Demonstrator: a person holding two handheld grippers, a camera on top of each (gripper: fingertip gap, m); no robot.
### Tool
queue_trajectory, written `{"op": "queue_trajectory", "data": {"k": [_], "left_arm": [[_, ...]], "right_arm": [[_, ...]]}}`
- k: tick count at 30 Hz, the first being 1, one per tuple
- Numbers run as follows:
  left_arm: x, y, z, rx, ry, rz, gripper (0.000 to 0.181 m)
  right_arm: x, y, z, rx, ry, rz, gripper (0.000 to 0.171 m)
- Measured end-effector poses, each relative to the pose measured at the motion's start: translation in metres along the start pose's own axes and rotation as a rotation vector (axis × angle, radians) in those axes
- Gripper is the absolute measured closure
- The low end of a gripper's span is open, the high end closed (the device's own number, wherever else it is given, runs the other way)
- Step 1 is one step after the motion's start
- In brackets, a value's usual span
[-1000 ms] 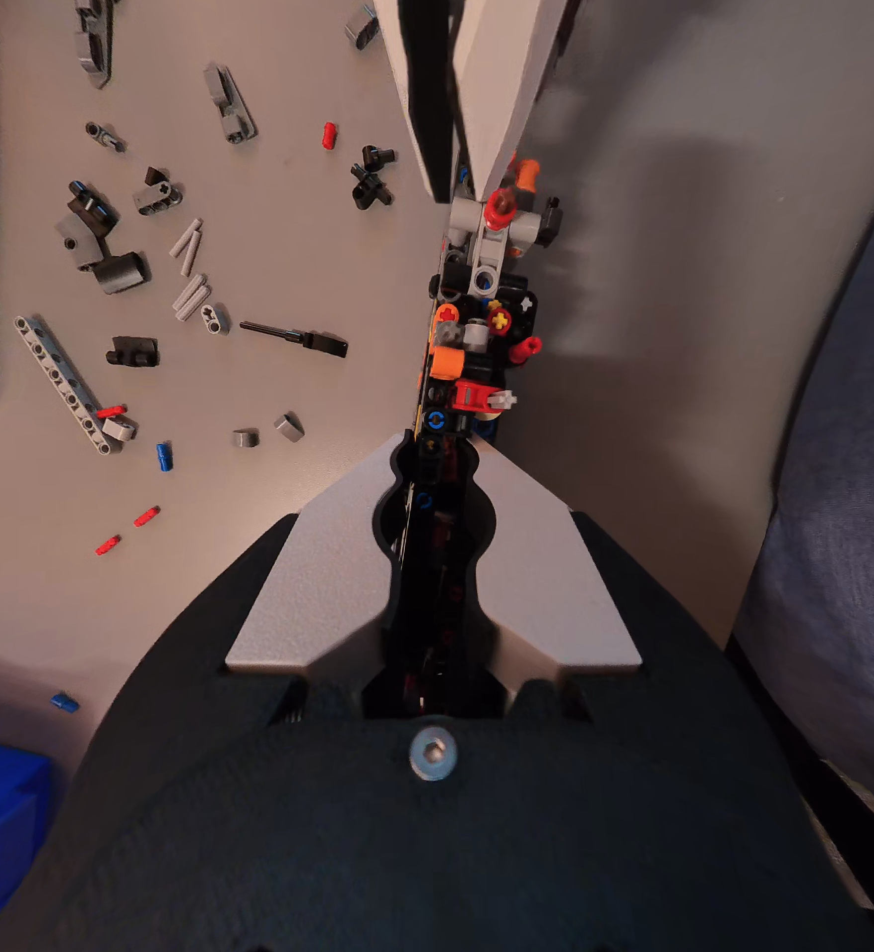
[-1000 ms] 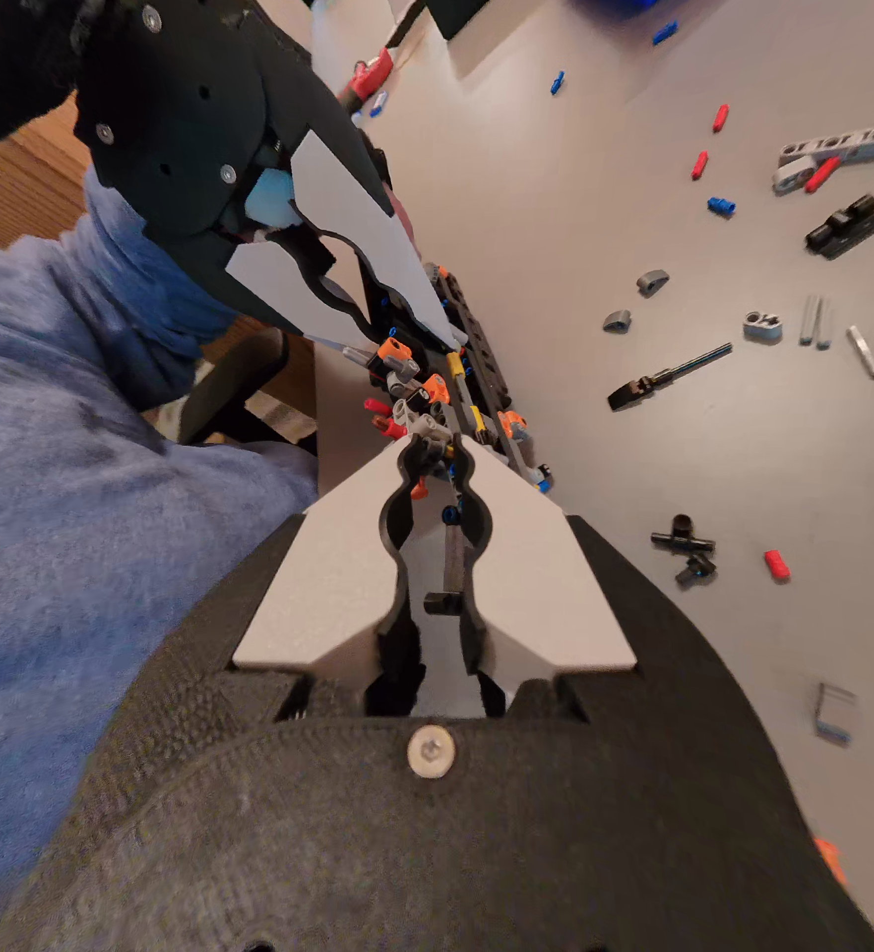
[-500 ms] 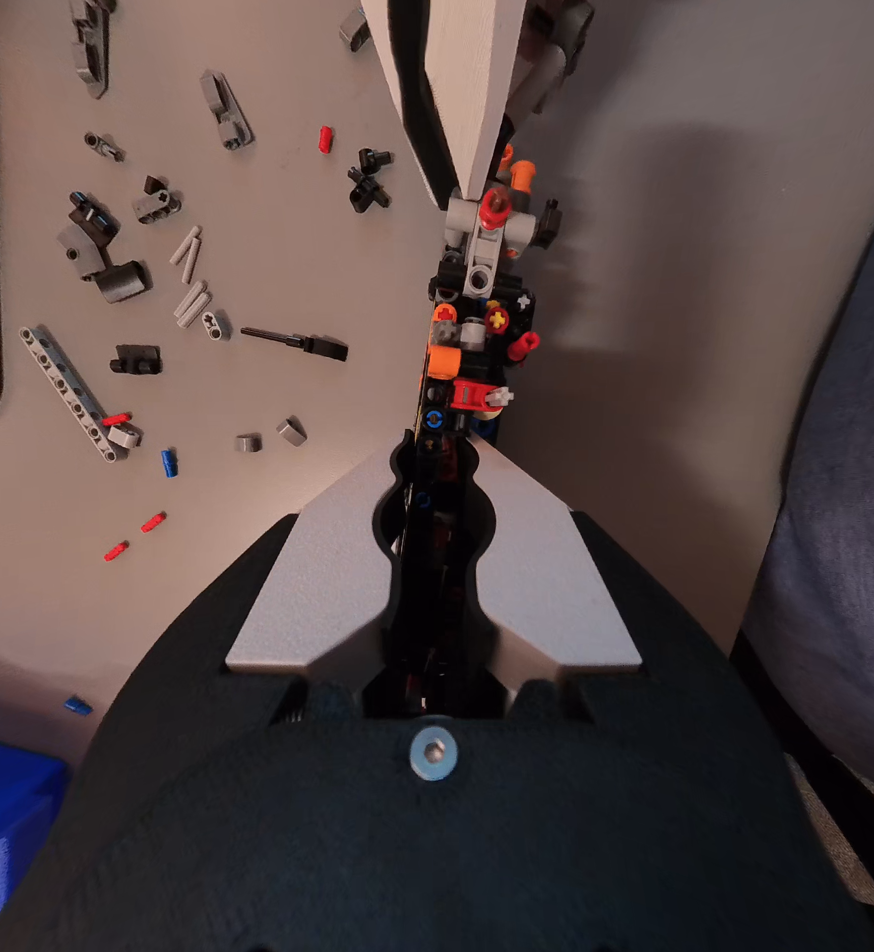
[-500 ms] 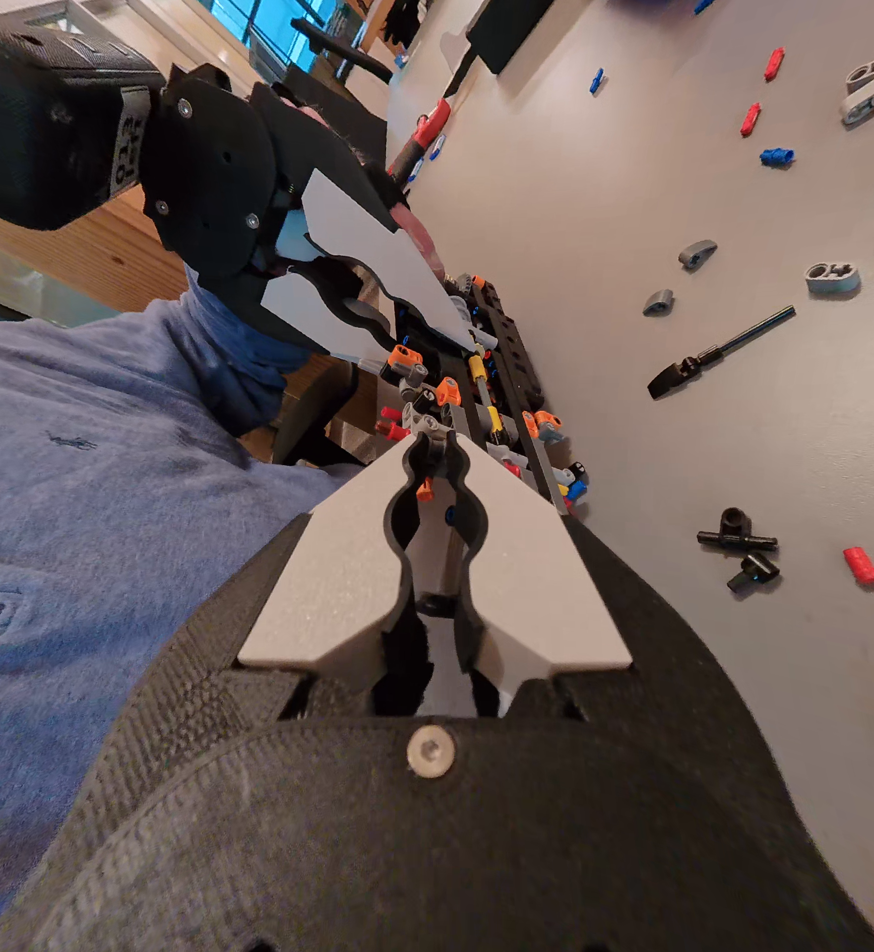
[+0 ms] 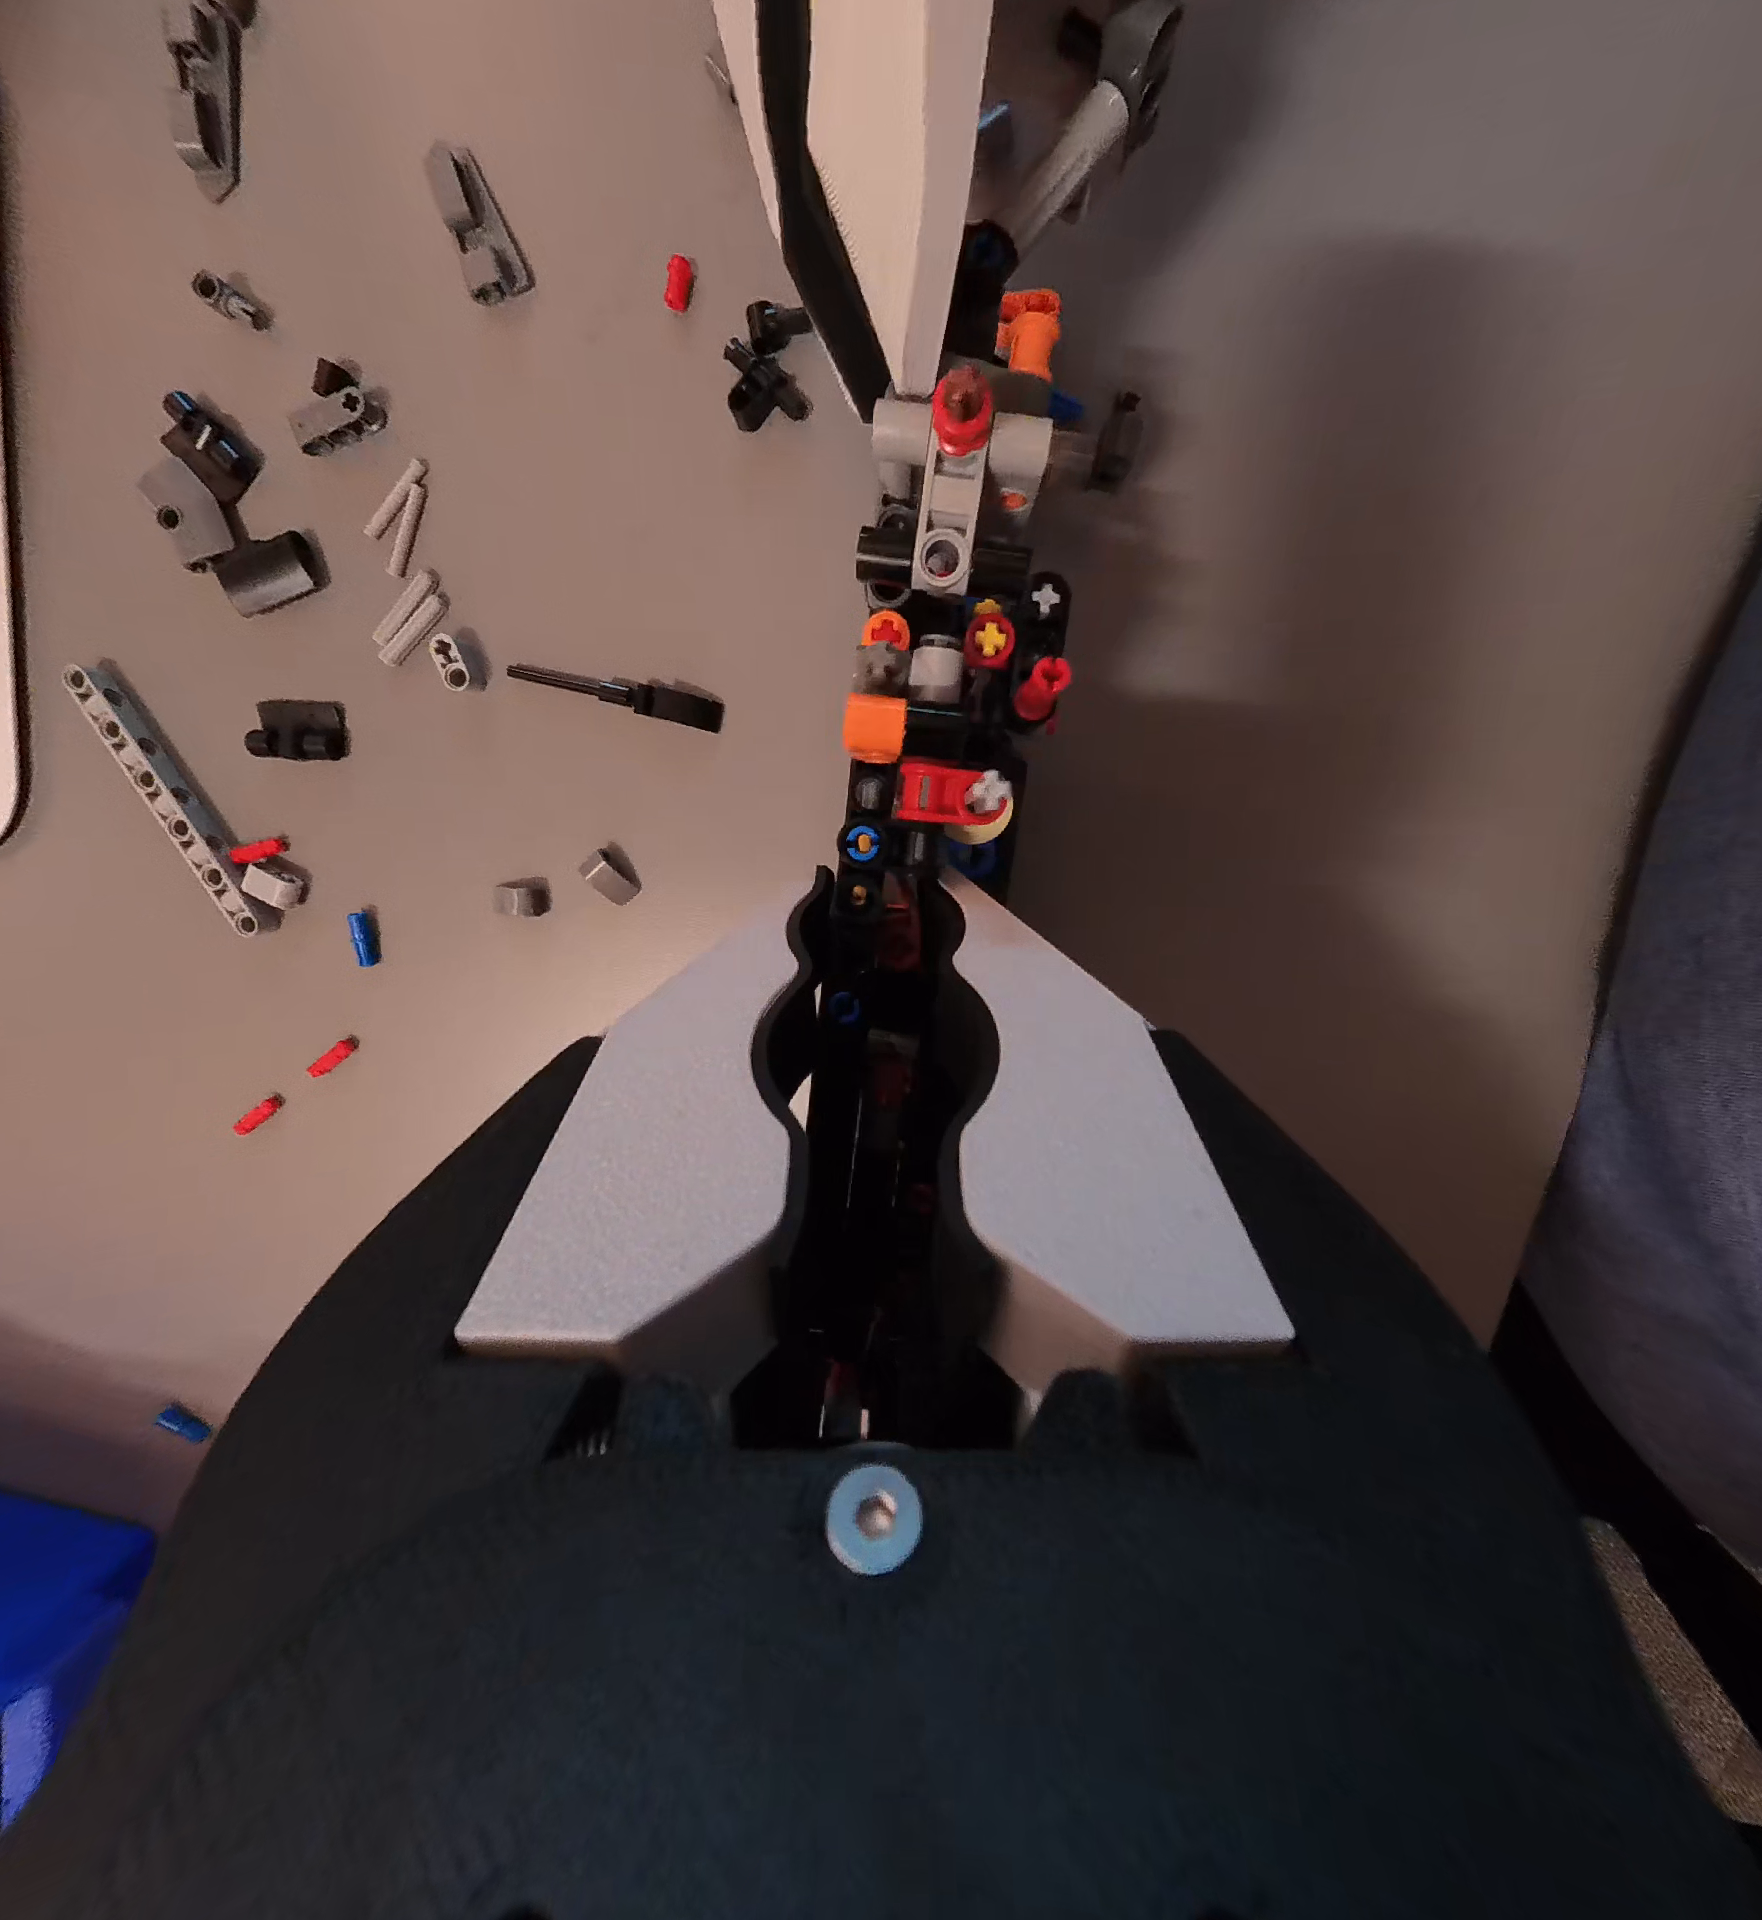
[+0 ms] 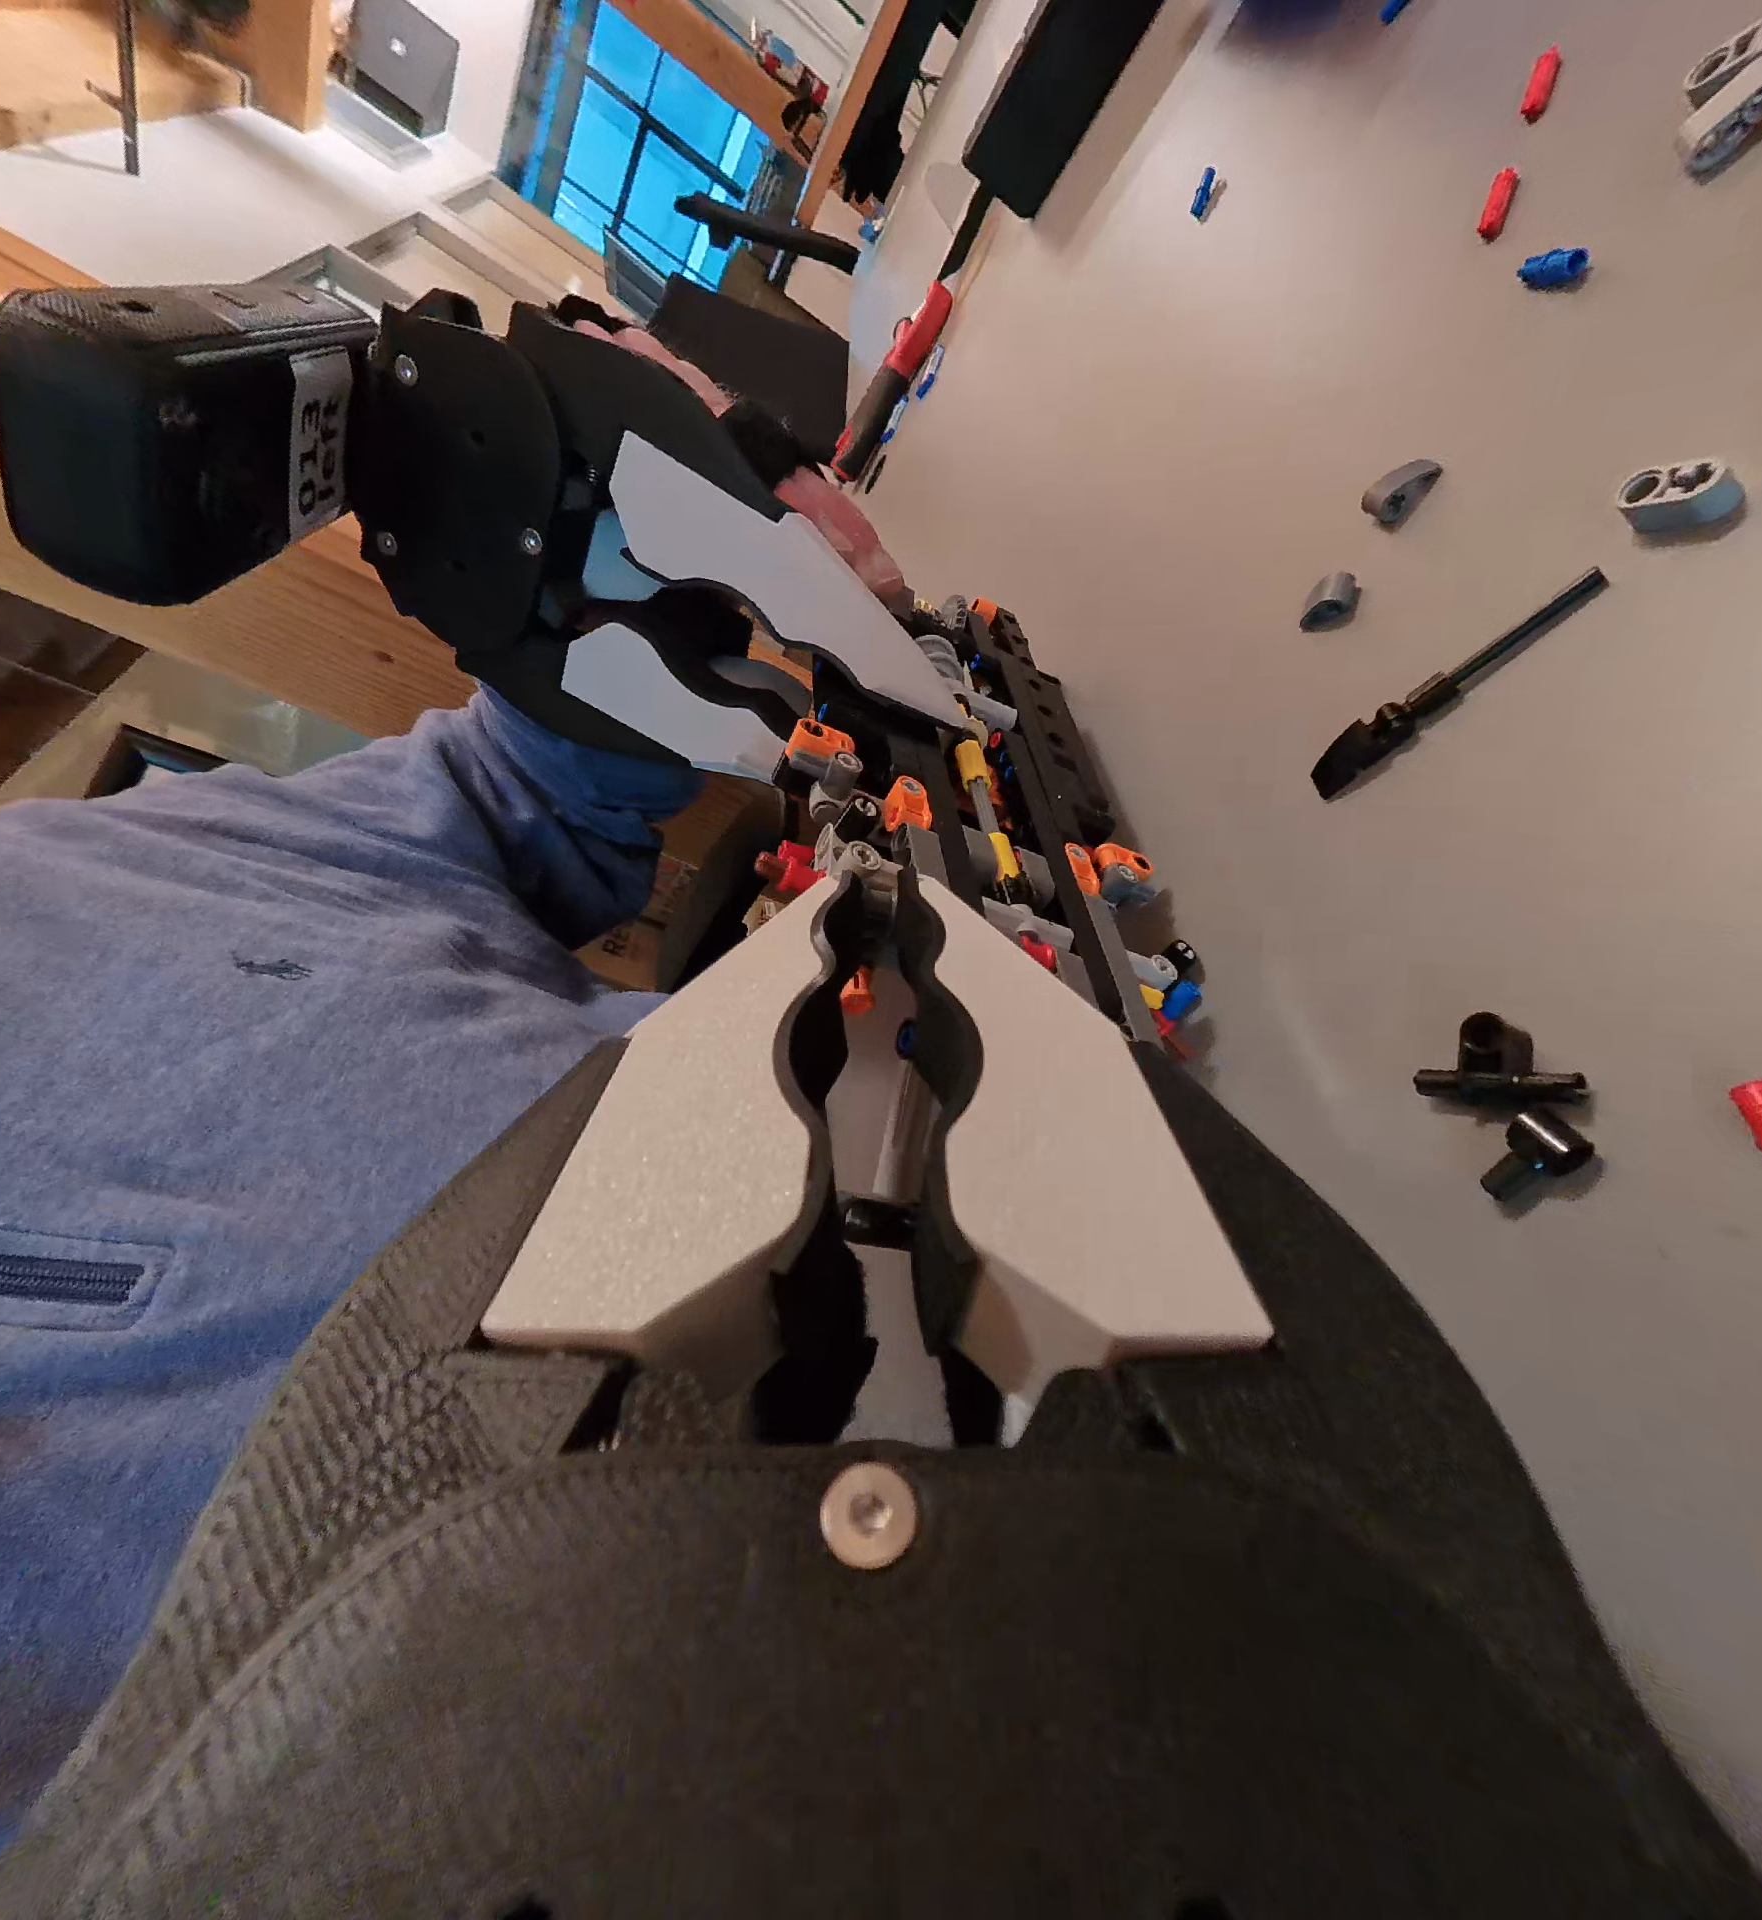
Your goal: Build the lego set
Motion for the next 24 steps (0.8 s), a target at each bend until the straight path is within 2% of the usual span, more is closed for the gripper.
{"op": "queue_trajectory", "data": {"k": [3, 9, 11, 14, 17, 24], "left_arm": [[0.001, 0.000, -0.001, 0.007, 0.004, -0.004, 0.167], [0.001, 0.000, 0.001, -0.002, 0.000, 0.003, 0.167], [0.000, 0.000, 0.000, -0.004, 0.005, 0.006, 0.167], [0.000, 0.000, 0.000, -0.005, 0.007, 0.009, 0.167], [0.000, 0.000, 0.000, -0.005, 0.005, 0.005, 0.167], [0.000, 0.001, -0.001, -0.002, 0.013, 0.004, 0.167]], "right_arm": [[-0.001, 0.000, -0.001, -0.011, 0.016, 0.000, 0.167], [0.011, 0.001, 0.000, 0.000, -0.099, 0.114, 0.165], [0.010, 0.000, 0.002, 0.001, -0.103, 0.127, 0.159], [0.009, 0.000, 0.002, -0.001, -0.085, 0.115, 0.158], [0.010, -0.002, 0.001, -0.007, -0.061, 0.093, 0.166], [0.005, -0.002, 0.003, -0.023, 0.000, 0.052, 0.167]]}}
Point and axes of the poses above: each gripper's, where its closed fingertips meet, y out along the fingers, z out of its underside, x = y × z across the jaws, the point moved 8 cm from there along -y, back along the fingers, and after that the axes turned 1 degree about y, right-handed, at the moved point
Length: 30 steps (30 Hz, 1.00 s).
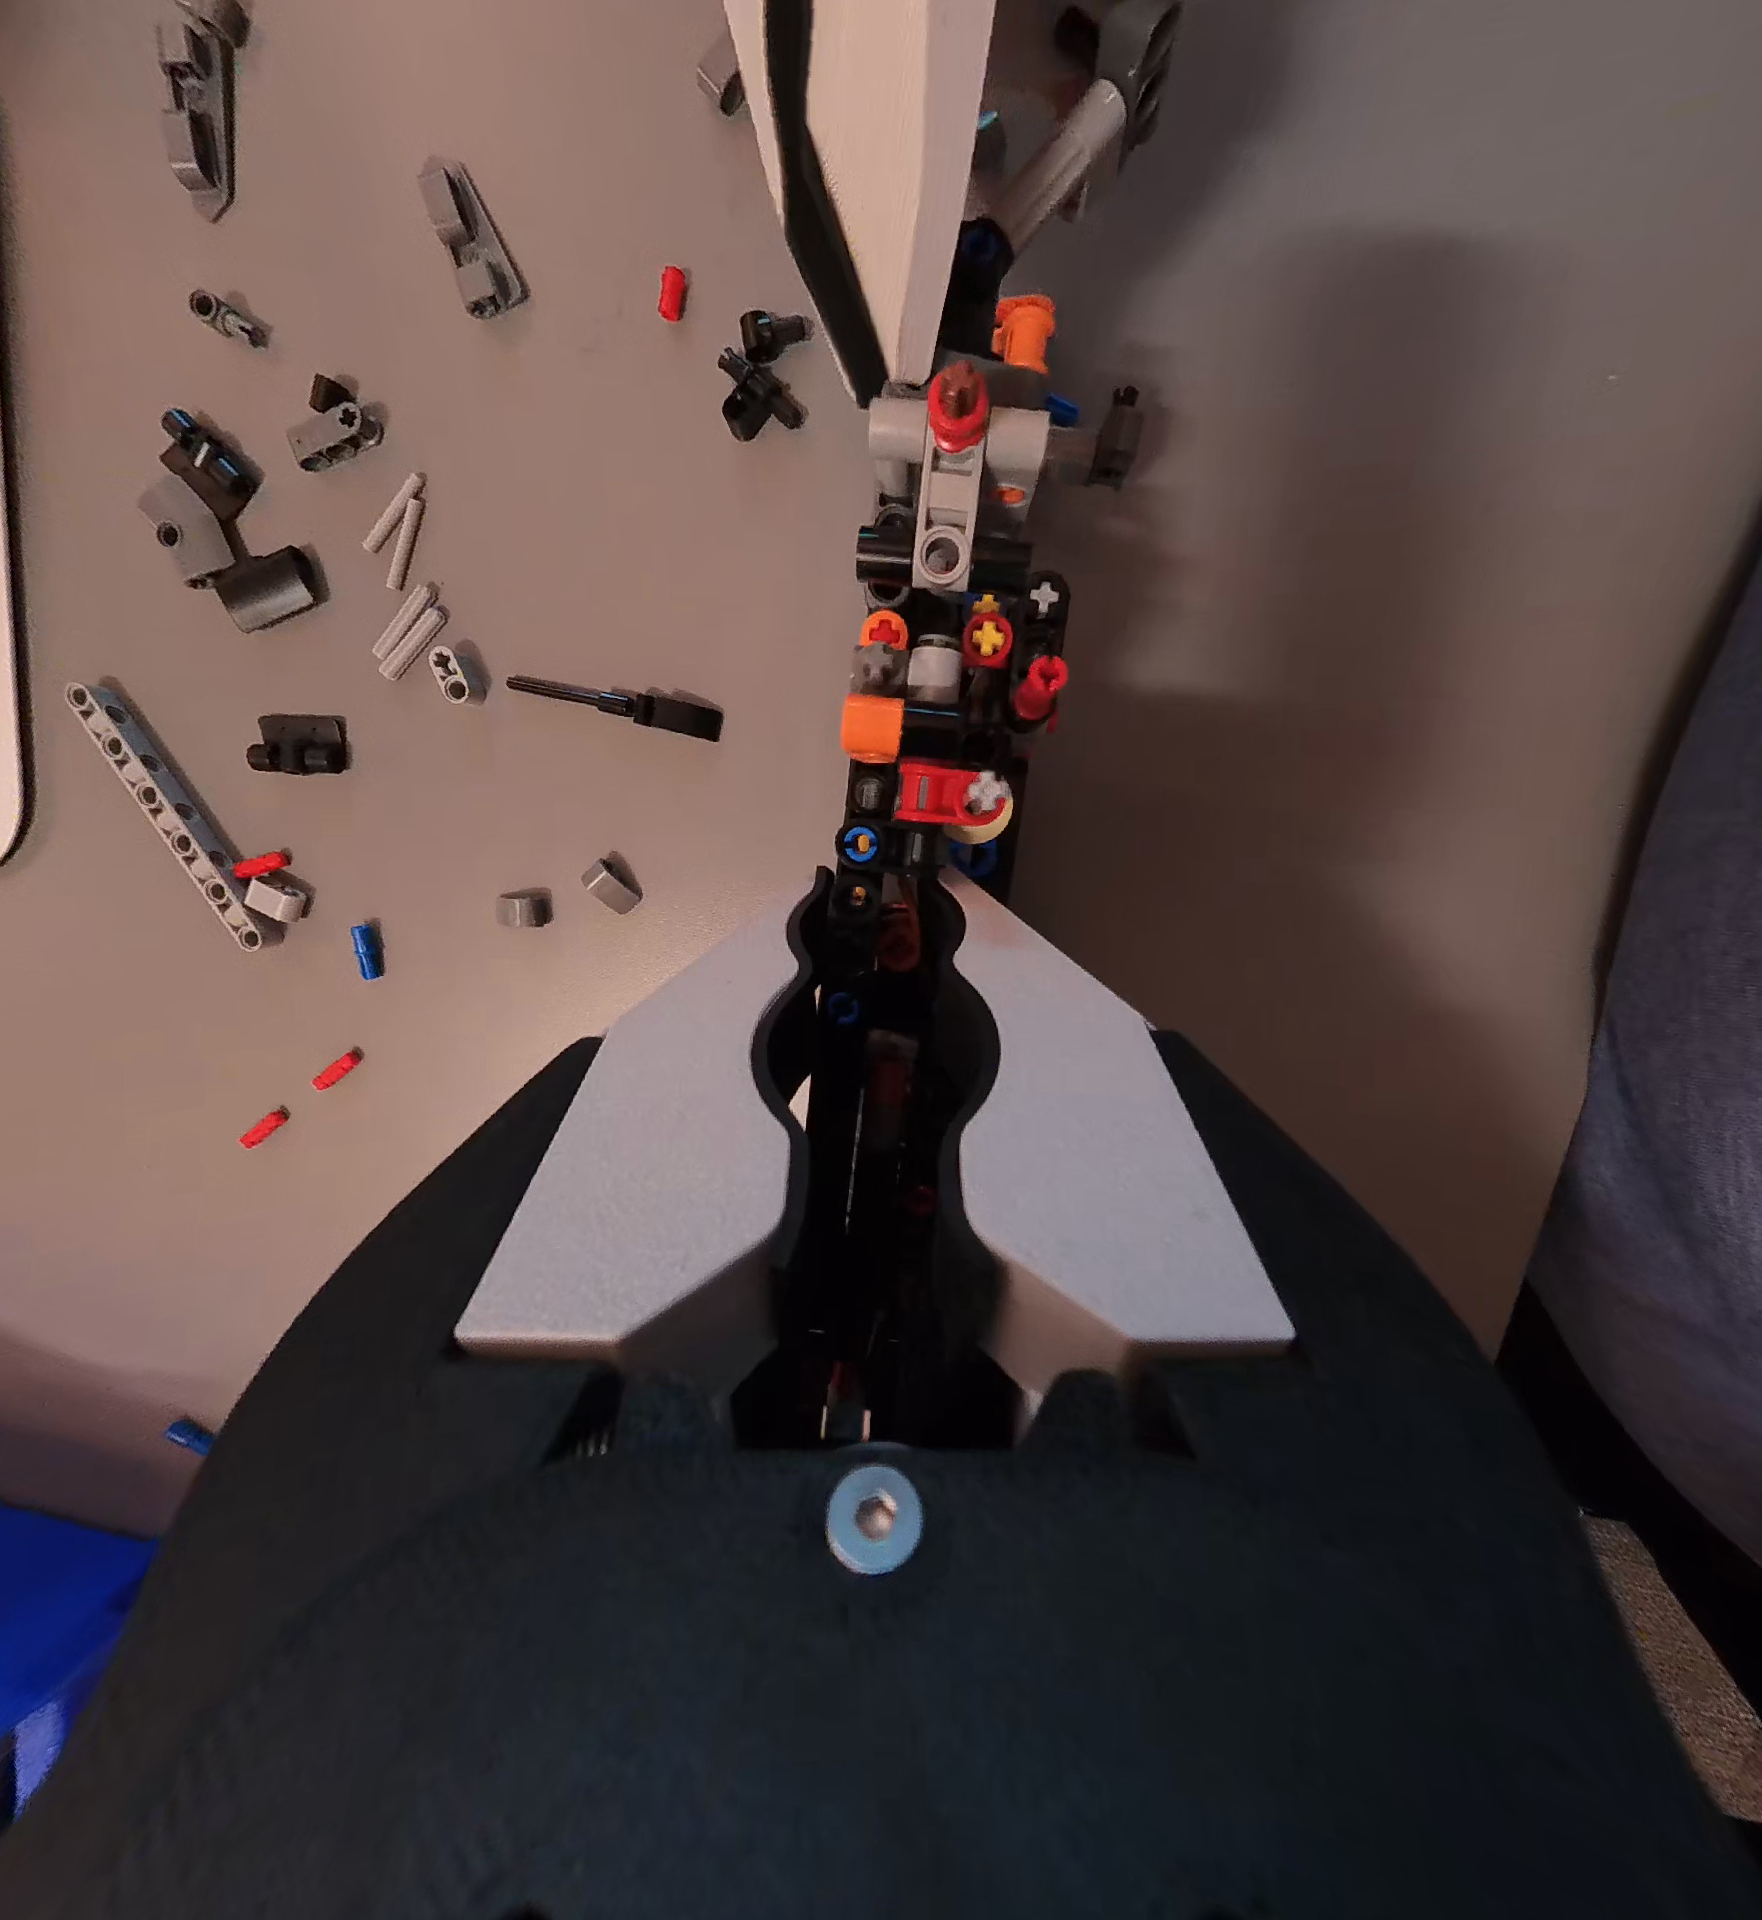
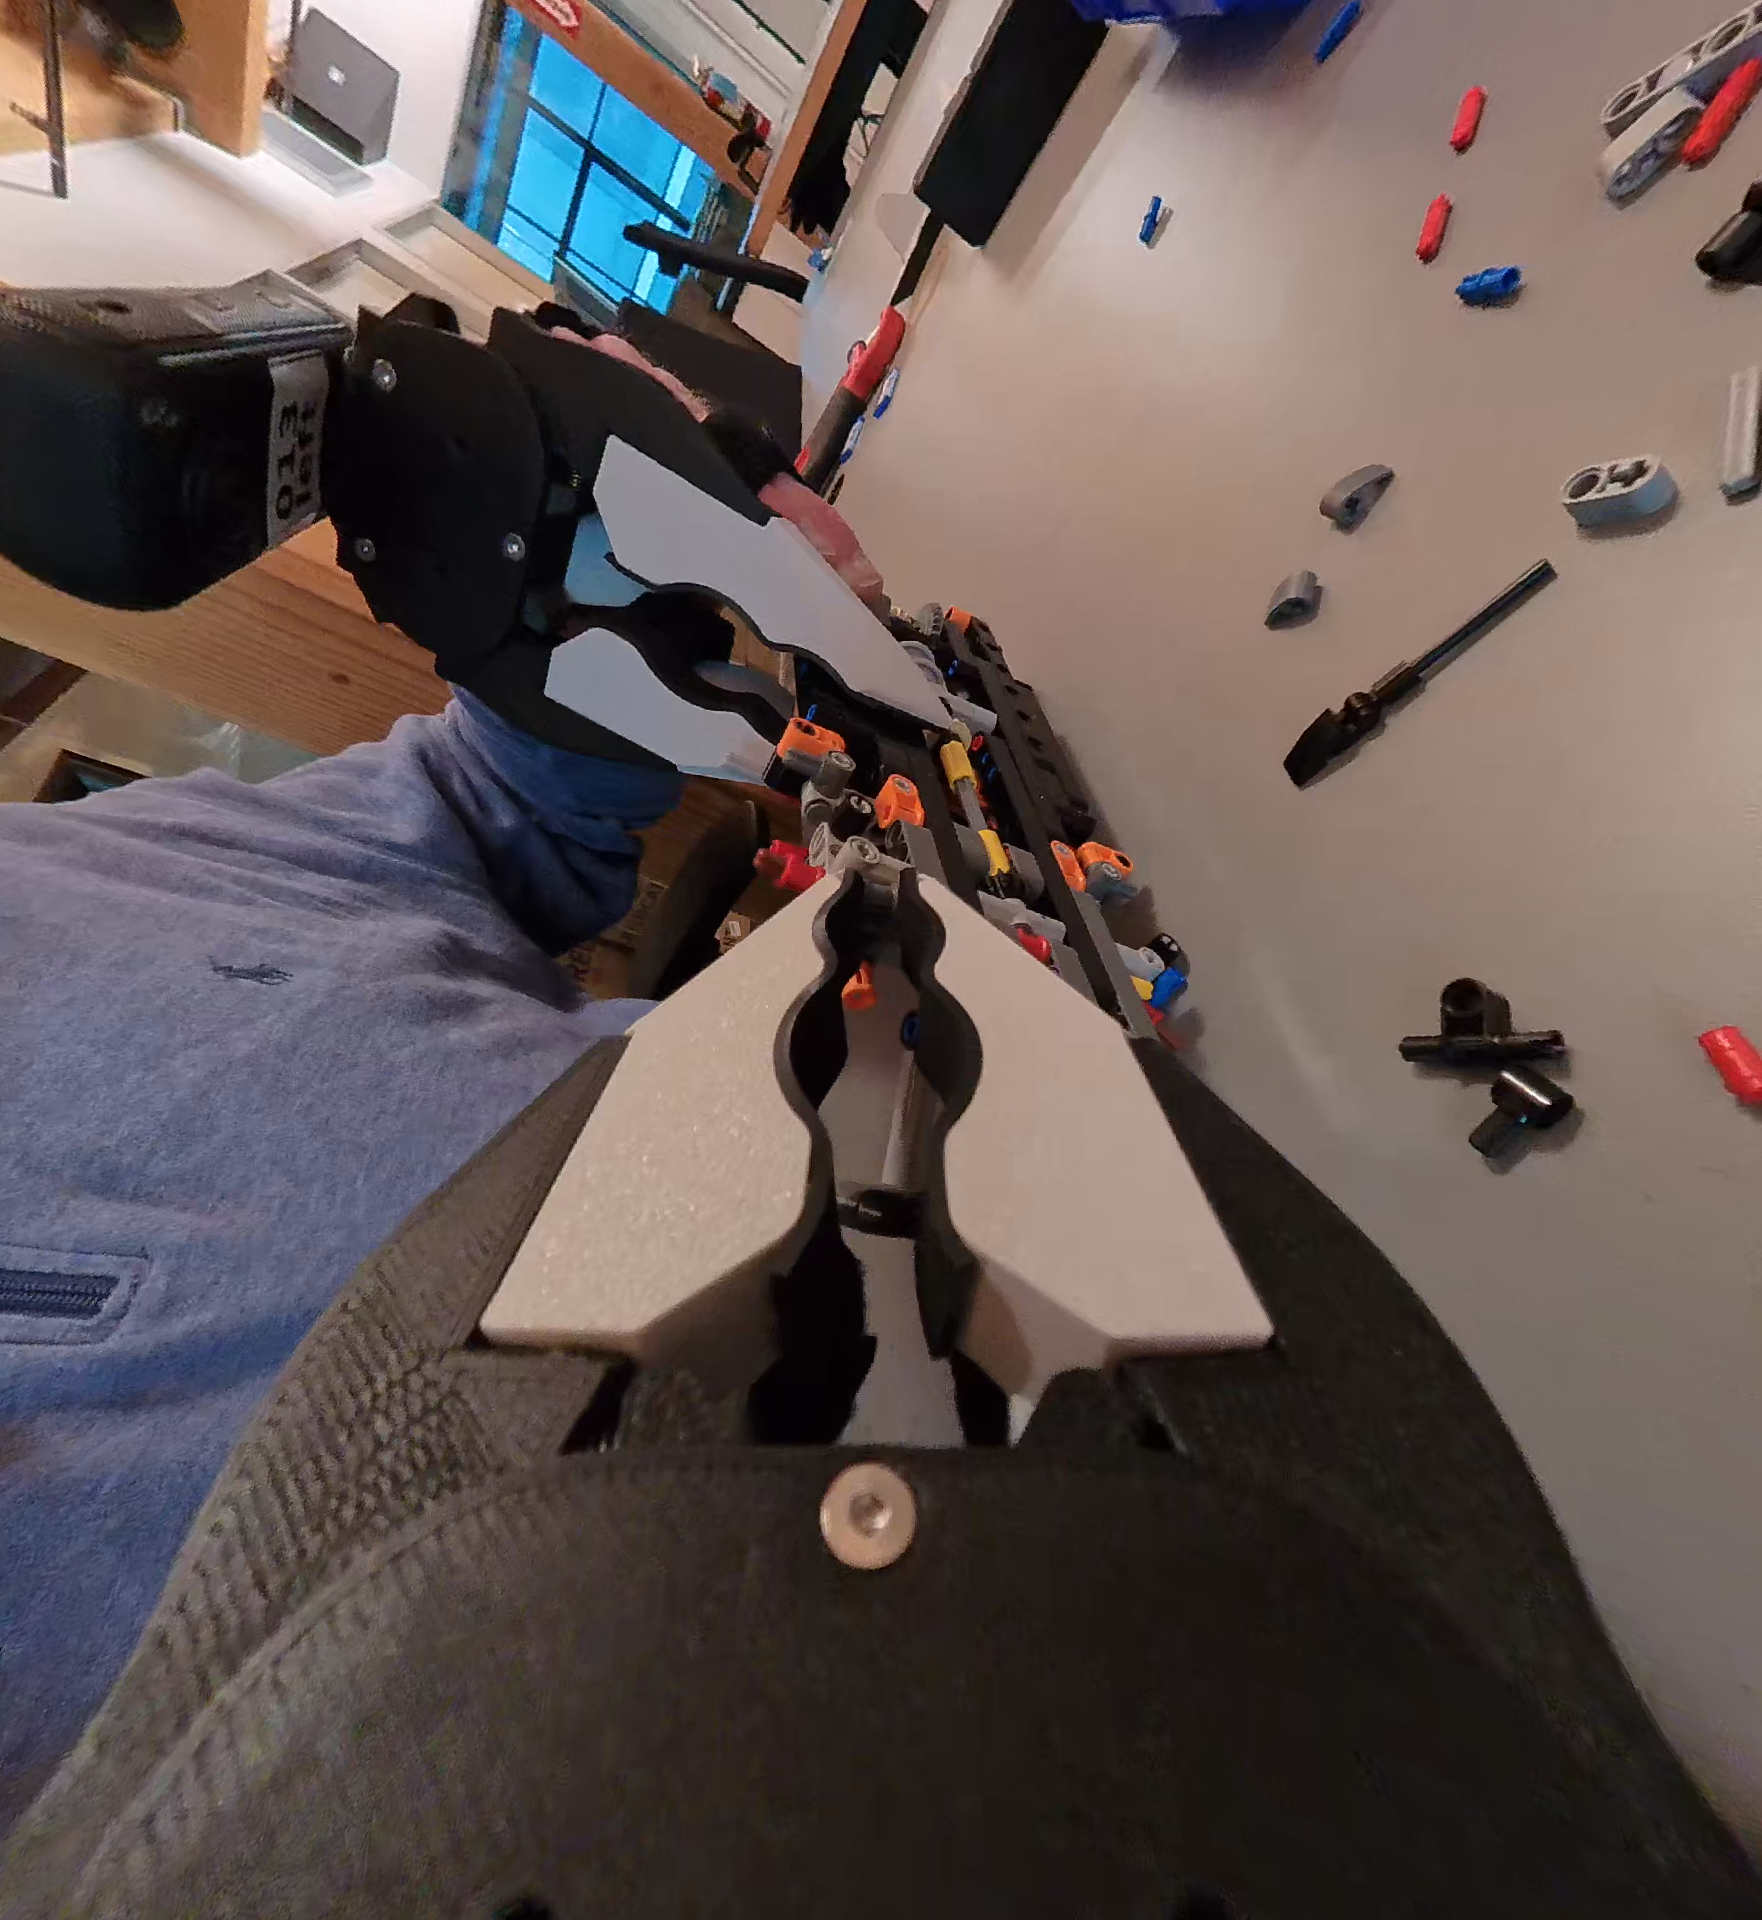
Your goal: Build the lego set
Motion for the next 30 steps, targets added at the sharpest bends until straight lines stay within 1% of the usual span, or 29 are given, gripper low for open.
{"op": "queue_trajectory", "data": {"k": [6, 10, 14, 16, 19, 21, 24, 26, 28, 30], "left_arm": [[-0.001, 0.002, 0.000, 0.018, 0.014, 0.016, 0.166], [0.000, 0.002, -0.001, 0.020, 0.018, 0.013, 0.166], [0.000, 0.001, -0.003, 0.010, 0.035, 0.002, 0.167], [0.001, 0.001, -0.005, 0.016, 0.041, 0.010, 0.168], [0.007, 0.002, -0.005, 0.018, 0.029, 0.057, 0.167], [0.012, 0.003, -0.005, 0.024, 0.018, 0.094, 0.167], [0.018, 0.005, -0.005, 0.034, 0.008, 0.150, 0.168], [0.023, 0.007, -0.007, 0.038, 0.002, 0.182, 0.167], [0.028, 0.008, -0.007, 0.043, -0.010, 0.220, 0.167], [0.032, 0.010, -0.007, 0.047, -0.020, 0.256, 0.167]], "right_arm": [[-0.007, 0.001, 0.000, 0.007, 0.064, -0.025, 0.168], [-0.005, 0.001, -0.002, 0.023, 0.037, 0.004, 0.168], [0.009, -0.003, -0.003, 0.023, -0.094, 0.068, 0.166], [0.020, -0.010, -0.007, 0.014, -0.234, 0.129, 0.146], [0.041, -0.009, -0.002, 0.107, -0.597, 0.297, 0.135], [0.051, 0.000, 0.005, 0.177, -0.784, 0.386, 0.121], [0.053, 0.012, 0.016, 0.283, -1.118, 0.598, 0.119], [0.051, 0.018, 0.020, 0.330, -1.298, 0.704, 0.125], [0.047, 0.023, 0.024, 0.362, -1.416, 0.768, 0.128], [0.046, 0.023, 0.028, 0.329, -1.524, 0.838, 0.136]]}}
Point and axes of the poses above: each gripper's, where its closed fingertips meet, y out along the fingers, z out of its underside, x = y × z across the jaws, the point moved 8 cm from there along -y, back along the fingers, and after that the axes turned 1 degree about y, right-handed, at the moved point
